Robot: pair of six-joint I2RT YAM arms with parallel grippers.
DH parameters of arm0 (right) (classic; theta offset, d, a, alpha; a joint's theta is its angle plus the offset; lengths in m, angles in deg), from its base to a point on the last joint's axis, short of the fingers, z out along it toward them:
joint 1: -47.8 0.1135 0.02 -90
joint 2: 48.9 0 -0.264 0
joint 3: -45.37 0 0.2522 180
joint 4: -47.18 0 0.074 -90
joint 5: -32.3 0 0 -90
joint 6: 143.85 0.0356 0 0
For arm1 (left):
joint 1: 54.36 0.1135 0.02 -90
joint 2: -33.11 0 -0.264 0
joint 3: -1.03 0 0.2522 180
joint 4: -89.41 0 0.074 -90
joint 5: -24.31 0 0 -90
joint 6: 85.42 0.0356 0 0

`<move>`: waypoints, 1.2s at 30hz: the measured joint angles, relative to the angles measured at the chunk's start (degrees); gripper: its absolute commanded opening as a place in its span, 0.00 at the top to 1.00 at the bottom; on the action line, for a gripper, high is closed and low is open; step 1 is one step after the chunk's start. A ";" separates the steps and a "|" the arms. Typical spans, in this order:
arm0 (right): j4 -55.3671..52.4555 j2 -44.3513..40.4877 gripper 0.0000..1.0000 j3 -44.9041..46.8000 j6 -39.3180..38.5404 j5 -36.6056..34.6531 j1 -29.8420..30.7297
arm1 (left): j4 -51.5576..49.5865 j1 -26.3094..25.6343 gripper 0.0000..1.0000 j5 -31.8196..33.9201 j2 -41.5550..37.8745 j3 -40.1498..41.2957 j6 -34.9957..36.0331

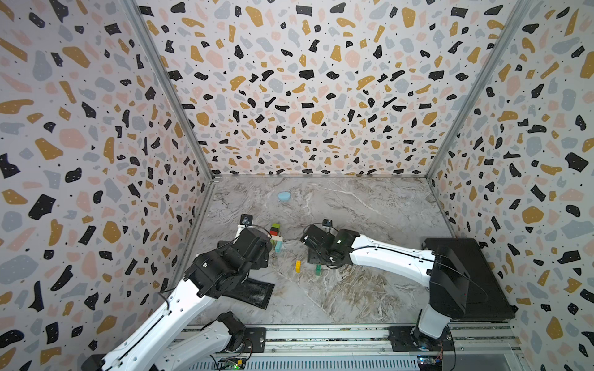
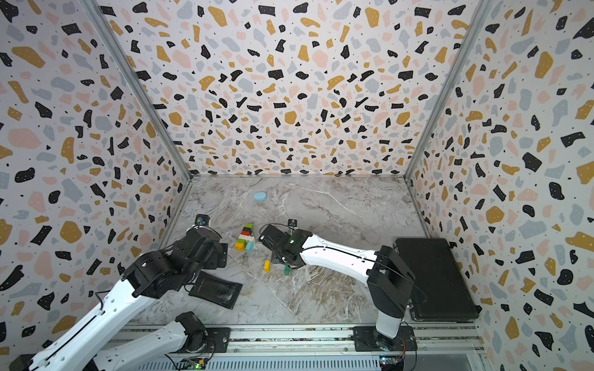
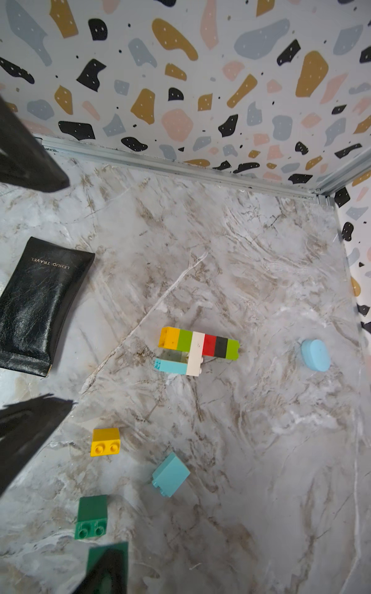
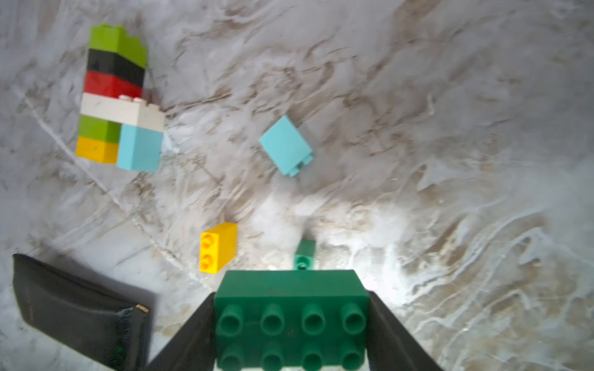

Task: Assemble the letter h with lego
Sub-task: Assemble the lego brick with the lego brick.

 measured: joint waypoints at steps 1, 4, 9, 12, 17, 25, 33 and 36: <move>-0.59 1.49 1.00 -1.73 0.20 0.02 0.68 | -0.15 0.20 0.01 -0.11 -0.66 -0.24 -0.31; -2.97 5.81 1.00 -6.16 0.61 -0.11 1.86 | 0.20 0.24 0.01 -2.08 -3.87 0.37 -0.76; -6.71 11.21 1.00 -10.64 1.31 -0.17 2.08 | -0.28 0.24 0.01 -3.85 -7.52 3.91 -0.81; -8.13 12.96 1.00 -12.00 1.68 -0.20 2.12 | 0.17 0.24 0.01 -4.28 -7.76 4.72 -0.79; -9.68 14.32 1.00 -13.51 2.03 -0.13 2.16 | 0.09 0.24 0.01 -4.59 -7.82 4.98 -0.81; -10.14 15.56 1.00 -16.55 2.97 0.22 2.21 | 0.13 0.24 0.01 -5.29 -8.52 4.98 -0.79; -10.95 19.12 1.00 -18.78 3.17 0.42 2.43 | 0.24 0.24 0.01 -5.57 -8.90 4.98 -0.79; -11.21 19.67 1.00 -19.82 3.23 0.33 2.49 | 0.28 0.24 0.01 -5.73 -9.11 4.98 -0.79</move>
